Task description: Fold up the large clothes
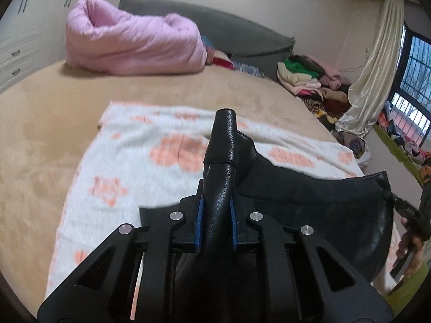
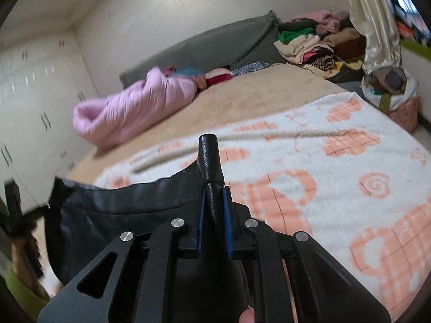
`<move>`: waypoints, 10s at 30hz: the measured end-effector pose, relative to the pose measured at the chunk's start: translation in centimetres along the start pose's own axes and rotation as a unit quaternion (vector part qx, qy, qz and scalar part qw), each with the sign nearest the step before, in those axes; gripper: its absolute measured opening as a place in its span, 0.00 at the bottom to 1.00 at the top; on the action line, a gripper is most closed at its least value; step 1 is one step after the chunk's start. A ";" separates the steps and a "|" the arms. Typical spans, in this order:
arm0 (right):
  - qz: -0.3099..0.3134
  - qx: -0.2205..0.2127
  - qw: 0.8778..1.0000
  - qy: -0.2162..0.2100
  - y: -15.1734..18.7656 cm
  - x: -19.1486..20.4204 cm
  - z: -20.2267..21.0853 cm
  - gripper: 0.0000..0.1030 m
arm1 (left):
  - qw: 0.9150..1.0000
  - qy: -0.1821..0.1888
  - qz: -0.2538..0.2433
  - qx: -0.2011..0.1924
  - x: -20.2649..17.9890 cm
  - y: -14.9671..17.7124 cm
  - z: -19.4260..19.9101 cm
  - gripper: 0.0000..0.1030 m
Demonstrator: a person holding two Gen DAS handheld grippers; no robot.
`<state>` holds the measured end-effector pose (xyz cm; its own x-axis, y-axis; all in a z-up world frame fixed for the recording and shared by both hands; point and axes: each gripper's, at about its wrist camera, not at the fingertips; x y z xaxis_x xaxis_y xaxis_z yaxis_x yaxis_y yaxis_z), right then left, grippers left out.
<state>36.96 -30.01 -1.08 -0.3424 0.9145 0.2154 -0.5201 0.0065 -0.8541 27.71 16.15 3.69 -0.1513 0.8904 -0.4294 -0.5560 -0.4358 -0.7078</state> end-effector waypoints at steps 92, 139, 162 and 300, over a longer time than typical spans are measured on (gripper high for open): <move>0.079 0.152 0.985 0.024 12.1 8.8 4.3 0.62 | 0.991 -0.073 -0.024 0.112 -1.4 12.8 2.6 0.62; 0.174 0.107 0.978 -0.051 11.4 21.4 7.4 0.96 | 0.994 -0.073 -0.005 0.079 -0.5 13.3 9.3 0.91; 0.127 0.220 0.965 -0.060 12.9 22.4 -2.8 0.24 | 0.982 -0.116 0.072 0.127 4.9 5.9 -0.1 0.91; -0.022 0.053 0.998 -0.028 9.6 4.3 10.3 0.17 | 0.979 0.114 -0.028 0.166 -24.4 8.0 -1.8 0.55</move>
<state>22.50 -30.20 -3.46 -0.3582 0.8906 0.2804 -0.6150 0.0009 -0.7885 28.39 -9.31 7.51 0.0518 0.8427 -0.5359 -0.7990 -0.2870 -0.5284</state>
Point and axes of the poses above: each gripper's, at about its wrist camera, not at the fingertips, and z roughly against the way its jaws point, x to its left, y to its underside, and after that the axes turned 12 degrees about z, right-handed
